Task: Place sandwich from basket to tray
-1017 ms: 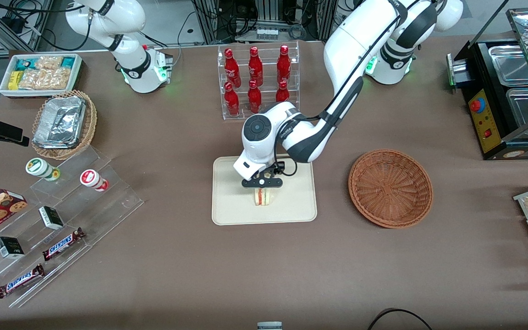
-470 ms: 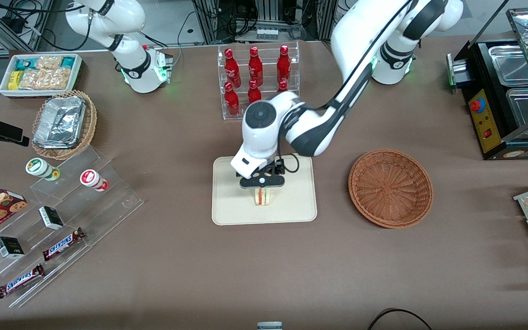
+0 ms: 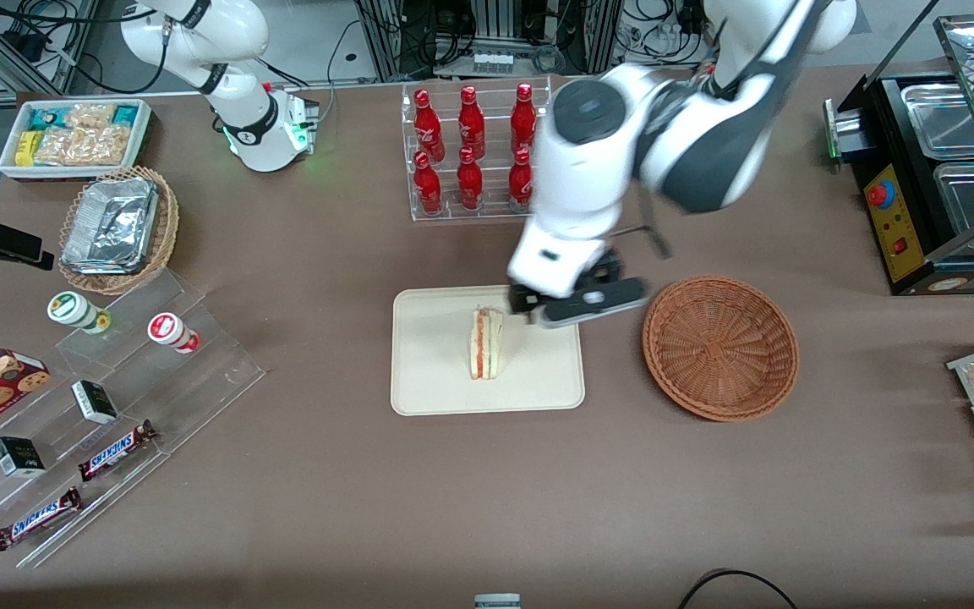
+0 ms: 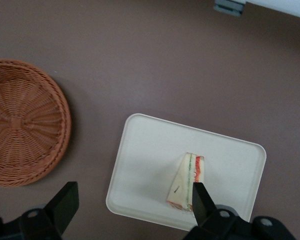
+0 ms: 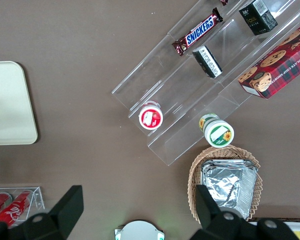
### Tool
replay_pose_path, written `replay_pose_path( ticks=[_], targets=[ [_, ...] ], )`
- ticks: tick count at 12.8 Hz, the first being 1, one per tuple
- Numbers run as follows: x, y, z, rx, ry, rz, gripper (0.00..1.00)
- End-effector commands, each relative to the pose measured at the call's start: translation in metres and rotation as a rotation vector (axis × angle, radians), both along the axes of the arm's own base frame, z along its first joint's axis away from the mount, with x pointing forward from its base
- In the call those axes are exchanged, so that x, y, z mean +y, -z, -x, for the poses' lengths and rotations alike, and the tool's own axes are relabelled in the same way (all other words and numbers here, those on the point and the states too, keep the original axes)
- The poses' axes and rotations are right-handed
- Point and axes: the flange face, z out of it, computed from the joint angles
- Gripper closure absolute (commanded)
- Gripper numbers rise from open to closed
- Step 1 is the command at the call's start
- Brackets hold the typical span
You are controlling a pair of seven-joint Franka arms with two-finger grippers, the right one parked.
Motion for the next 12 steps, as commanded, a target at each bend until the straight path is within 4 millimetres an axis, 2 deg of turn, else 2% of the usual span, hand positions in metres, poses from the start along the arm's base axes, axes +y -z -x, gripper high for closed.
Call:
replay_pose_path(
  ticks=[1,7,9,12],
  targets=[
    [0.058,-0.035,0.0,0.013,-0.029,-0.039,0.0],
    [0.16,-0.087,0.001,0.118,0.135,-0.03,0.0],
    [0.204,-0.096,0.0,0.135,0.192,-0.034,0.0],
    [0.255,-0.105,0.003,0.177,0.312,-0.03,0.0]
  ],
)
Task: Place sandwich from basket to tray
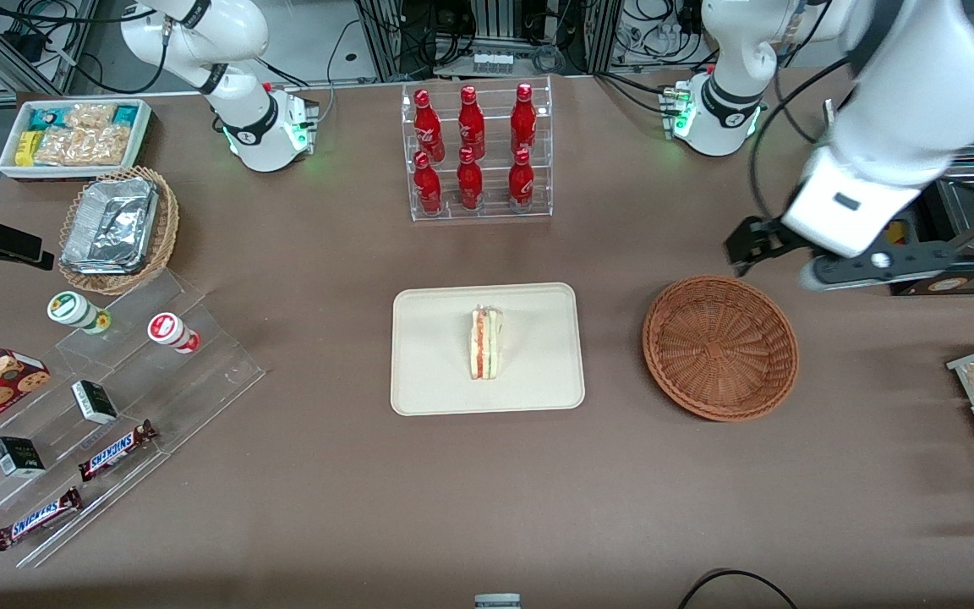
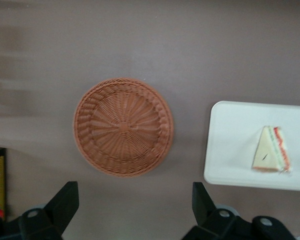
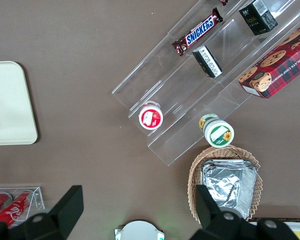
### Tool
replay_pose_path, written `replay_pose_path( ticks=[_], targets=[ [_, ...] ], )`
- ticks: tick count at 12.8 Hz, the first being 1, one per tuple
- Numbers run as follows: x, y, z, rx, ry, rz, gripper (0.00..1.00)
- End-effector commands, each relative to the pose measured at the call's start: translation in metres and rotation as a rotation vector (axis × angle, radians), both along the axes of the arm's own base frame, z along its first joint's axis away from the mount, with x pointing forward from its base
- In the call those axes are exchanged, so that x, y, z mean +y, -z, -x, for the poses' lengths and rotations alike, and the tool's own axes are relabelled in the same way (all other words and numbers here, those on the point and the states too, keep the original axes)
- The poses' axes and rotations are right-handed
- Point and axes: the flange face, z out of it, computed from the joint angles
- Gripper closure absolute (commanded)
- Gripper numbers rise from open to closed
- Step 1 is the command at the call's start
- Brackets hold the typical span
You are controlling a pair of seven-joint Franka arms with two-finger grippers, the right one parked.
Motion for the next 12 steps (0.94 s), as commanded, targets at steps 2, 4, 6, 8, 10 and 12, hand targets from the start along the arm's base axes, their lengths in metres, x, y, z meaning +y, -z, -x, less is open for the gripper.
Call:
replay_pose_path(
  ticks=[2,4,6,8,10,12],
  targets=[
    [0.053,-0.008,0.013,0.051,0.105,0.011,0.0],
    [0.086,-0.015,0.013,0.048,0.133,0.016,0.0],
    [0.107,-0.015,0.014,0.059,0.157,0.016,0.0],
    [0.114,-0.017,0.021,0.056,0.155,0.02,0.0],
    [0.124,-0.017,0.037,0.041,0.162,0.022,0.0],
    [0.137,-0.017,0.045,0.02,0.162,0.026,0.0]
  ],
)
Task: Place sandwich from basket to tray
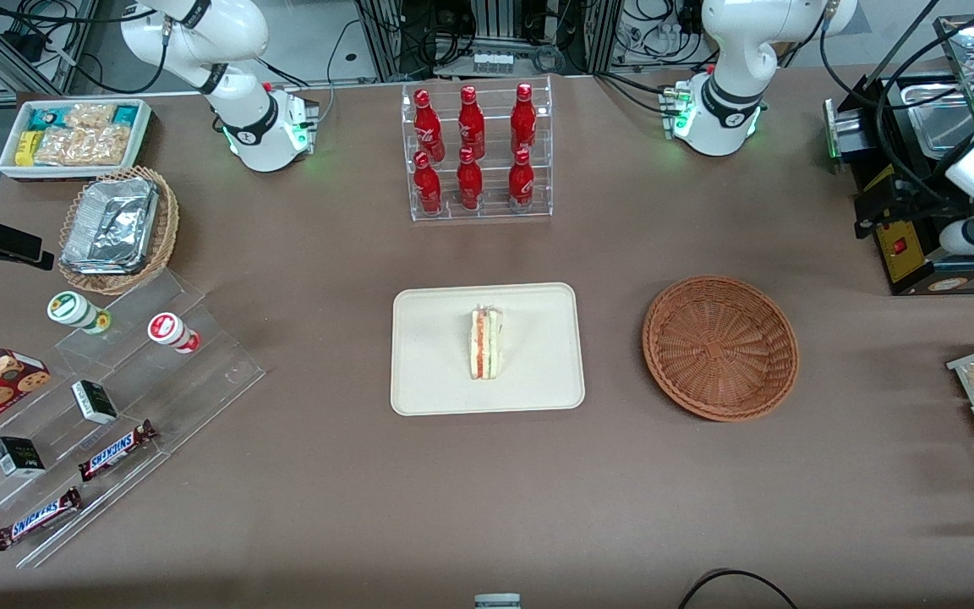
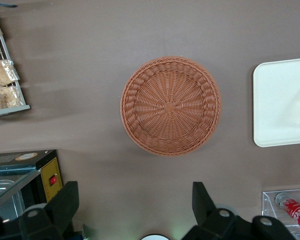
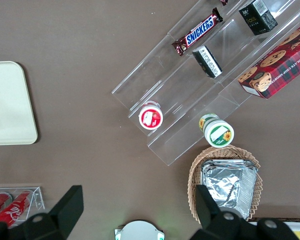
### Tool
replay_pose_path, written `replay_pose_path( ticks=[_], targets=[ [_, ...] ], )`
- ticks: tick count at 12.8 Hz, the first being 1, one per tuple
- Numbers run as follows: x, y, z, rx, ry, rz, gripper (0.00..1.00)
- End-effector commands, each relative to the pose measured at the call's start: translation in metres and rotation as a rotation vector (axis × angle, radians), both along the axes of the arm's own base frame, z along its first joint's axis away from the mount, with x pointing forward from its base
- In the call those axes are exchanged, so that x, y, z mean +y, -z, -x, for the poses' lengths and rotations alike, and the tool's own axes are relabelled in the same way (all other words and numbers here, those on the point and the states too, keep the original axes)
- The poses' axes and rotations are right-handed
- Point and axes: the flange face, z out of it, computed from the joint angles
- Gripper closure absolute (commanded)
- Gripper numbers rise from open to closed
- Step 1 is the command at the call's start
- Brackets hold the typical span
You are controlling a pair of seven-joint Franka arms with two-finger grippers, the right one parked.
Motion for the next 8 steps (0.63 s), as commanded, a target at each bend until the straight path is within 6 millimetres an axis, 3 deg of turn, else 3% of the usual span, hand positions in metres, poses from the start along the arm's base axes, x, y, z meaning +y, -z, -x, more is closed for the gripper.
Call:
replay_pose_path(
  ticks=[1,5,8],
  targets=[
    [0.012,-0.003,0.016,-0.031,0.009,0.026,0.0],
    [0.023,0.001,-0.007,-0.031,-0.008,0.039,0.0],
    [0.023,0.01,-0.014,-0.018,-0.047,0.029,0.0]
  ],
)
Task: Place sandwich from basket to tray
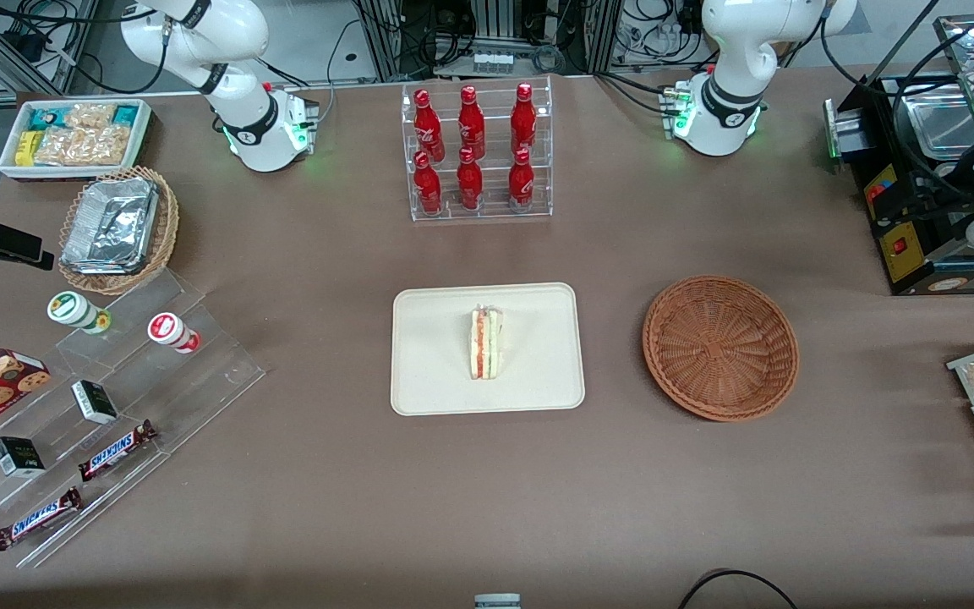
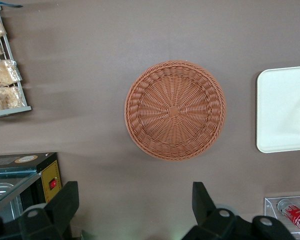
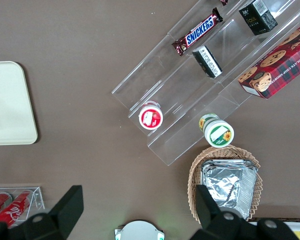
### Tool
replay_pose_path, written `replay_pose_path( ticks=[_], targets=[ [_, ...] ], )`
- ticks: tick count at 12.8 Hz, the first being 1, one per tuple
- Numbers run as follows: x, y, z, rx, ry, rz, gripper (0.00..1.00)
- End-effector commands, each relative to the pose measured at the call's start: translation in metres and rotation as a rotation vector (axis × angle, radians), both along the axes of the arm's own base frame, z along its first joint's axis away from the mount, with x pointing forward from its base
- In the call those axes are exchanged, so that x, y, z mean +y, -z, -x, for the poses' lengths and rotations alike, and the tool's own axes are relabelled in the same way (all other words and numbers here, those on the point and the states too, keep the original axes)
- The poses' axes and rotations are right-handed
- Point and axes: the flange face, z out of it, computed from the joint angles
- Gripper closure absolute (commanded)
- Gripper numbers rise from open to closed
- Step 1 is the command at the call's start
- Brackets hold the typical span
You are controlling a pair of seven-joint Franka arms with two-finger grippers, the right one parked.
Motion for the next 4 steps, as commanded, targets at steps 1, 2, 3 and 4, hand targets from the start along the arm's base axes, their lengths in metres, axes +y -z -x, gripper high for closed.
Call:
replay_pose_path(
  ticks=[1,2,3,4],
  targets=[
    [0.002,-0.0017,-0.0086,-0.008,-0.029,0.007,0.0],
    [0.0022,-0.0007,-0.0095,-0.006,-0.032,0.005,0.0],
    [0.0023,-0.0019,-0.0099,-0.008,-0.032,0.004,0.0],
    [0.0023,-0.0027,-0.0094,-0.009,-0.032,0.004,0.0]
  ],
)
